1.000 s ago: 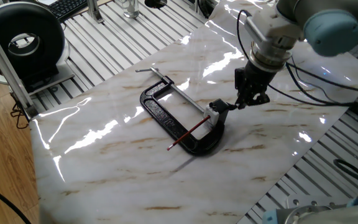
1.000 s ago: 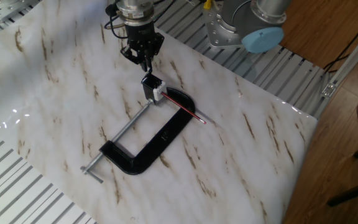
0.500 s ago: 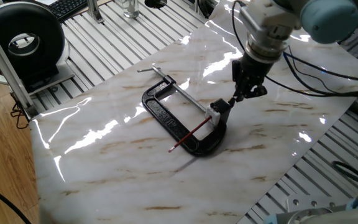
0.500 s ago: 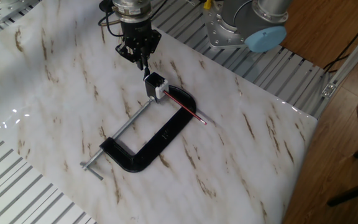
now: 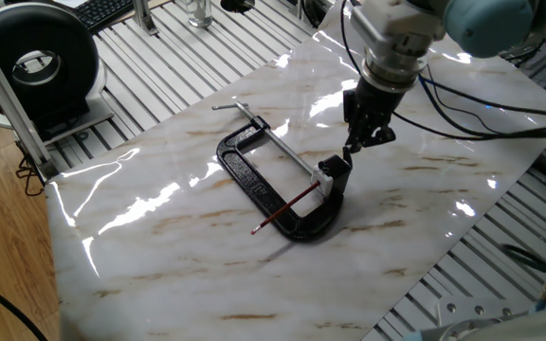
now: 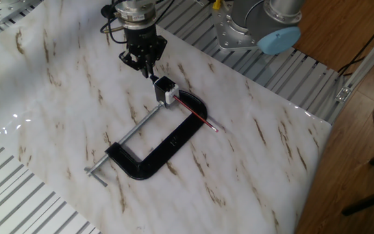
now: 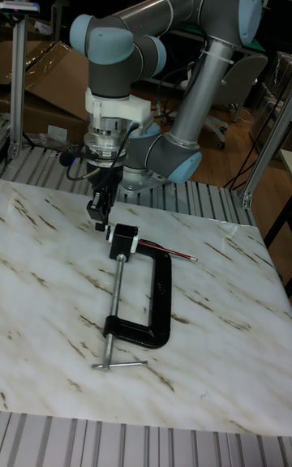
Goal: Sharpen the pencil with a pencil sharpener
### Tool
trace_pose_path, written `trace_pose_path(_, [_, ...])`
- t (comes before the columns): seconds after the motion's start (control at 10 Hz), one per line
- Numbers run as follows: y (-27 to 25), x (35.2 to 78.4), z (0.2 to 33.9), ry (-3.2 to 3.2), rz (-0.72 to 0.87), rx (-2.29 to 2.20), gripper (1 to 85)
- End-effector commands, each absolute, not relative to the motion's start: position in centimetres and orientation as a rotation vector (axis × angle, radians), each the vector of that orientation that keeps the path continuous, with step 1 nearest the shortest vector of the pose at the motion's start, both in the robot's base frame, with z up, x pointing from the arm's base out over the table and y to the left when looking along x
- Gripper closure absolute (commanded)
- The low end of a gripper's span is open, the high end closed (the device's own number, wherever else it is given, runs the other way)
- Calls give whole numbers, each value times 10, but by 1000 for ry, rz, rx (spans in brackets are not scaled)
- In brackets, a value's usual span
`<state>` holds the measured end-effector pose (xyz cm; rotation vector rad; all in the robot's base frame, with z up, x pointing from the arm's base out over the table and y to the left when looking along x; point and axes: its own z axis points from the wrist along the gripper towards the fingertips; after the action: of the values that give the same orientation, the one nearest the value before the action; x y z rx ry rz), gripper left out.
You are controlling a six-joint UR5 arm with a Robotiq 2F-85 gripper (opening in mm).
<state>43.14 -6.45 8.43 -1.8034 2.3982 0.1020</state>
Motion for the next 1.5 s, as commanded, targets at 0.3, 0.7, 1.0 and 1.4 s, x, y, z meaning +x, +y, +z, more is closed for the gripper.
trace_pose_path(0.3, [-65, 450, 67, 2350, 106, -1806, 847])
trace_pose_path(0.7, [-73, 450, 54, 2334, 75, -1815, 847])
trace_pose_path(1.0, [-71, 450, 45, 2328, 49, -1803, 847])
trace_pose_path(1.4, [-67, 452, 36, 2331, 40, -1790, 847])
